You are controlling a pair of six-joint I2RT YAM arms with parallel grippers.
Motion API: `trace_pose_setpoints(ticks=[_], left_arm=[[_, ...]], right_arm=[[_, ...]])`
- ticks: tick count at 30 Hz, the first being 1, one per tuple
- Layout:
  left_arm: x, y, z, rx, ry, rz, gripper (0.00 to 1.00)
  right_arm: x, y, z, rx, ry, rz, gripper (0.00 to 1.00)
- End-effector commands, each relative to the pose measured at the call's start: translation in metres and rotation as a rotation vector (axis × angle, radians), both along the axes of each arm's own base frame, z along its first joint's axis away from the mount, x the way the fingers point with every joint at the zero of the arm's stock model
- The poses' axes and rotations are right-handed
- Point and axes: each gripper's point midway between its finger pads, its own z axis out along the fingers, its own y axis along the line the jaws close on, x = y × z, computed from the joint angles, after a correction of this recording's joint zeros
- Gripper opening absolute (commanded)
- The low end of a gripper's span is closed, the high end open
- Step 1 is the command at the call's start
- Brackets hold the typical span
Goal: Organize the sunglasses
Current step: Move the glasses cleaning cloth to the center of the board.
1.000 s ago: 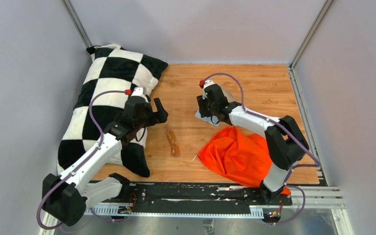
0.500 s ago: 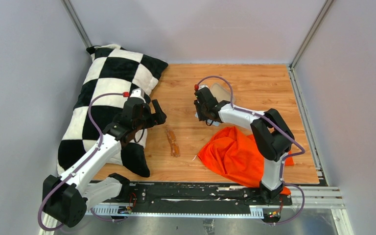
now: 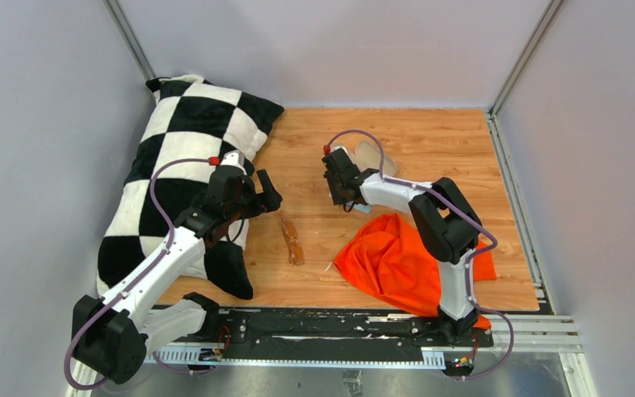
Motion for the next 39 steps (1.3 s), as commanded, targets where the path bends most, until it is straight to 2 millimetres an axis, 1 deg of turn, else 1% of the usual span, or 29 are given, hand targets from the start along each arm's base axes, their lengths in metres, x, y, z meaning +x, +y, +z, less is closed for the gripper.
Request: trace_pose_setpoints(ticks=[1,6,10,12,14,17,19,21,24,26,29,31,34,39], left_arm=[[-0.002,0.002,-0.007,0.002,0.019,0.004,1.00],[-0.003,0.002,-0.008,0.001,0.023,0.003,1.00],[-0.004,0.002,-0.011,0.004,0.026,-0.003,1.00],[-0.004,-0.002,-0.011,-0.004,0.025,-0.026,1.00],[-0.004,-0.010,-0.009,-0.020,0.009,-0.074,1.00],[-0.001,-0.011,-0.009,-0.021,0.003,-0.079,1.00],[-0.001,-0.012,-0.013,-0.020,0.011,-0.077,1.00],[-0.001,-0.017,-0.014,-0.045,0.005,-0.097,1.00],[0.000,-0.024,-0.016,-0.086,-0.005,-0.104,1.00],[0.002,-0.025,-0.020,-0.090,0.010,-0.102,1.00],[0.004,-0.028,-0.028,-0.088,0.043,-0.108,1.00],[0.004,-0.032,-0.031,-0.099,0.056,-0.114,1.00],[0.004,-0.035,-0.032,-0.117,0.057,-0.123,1.00],[0.001,-0.031,-0.032,-0.101,0.059,-0.116,1.00]], right_arm=[[-0.005,-0.005,-0.005,-0.048,0.013,0.000,0.25],[-0.005,0.001,-0.005,-0.037,0.020,0.035,0.17],[-0.009,0.007,-0.003,-0.008,0.033,0.065,0.04],[-0.012,0.010,-0.001,0.008,0.035,0.079,0.00],[-0.017,0.015,0.003,0.031,0.042,0.115,0.00],[-0.030,0.024,0.012,0.049,0.036,0.189,0.00],[-0.039,0.027,0.018,0.067,0.037,0.224,0.00],[-0.054,0.033,0.021,0.103,0.058,0.272,0.00],[-0.069,0.034,0.027,0.138,0.067,0.304,0.00],[-0.079,0.035,0.031,0.172,0.080,0.323,0.00],[-0.085,0.030,0.045,0.210,0.051,0.311,0.00],[-0.083,0.025,0.056,0.217,0.018,0.291,0.00],[-0.072,0.021,0.067,0.246,-0.005,0.260,0.00],[-0.039,0.005,0.071,0.302,0.006,0.184,0.00]])
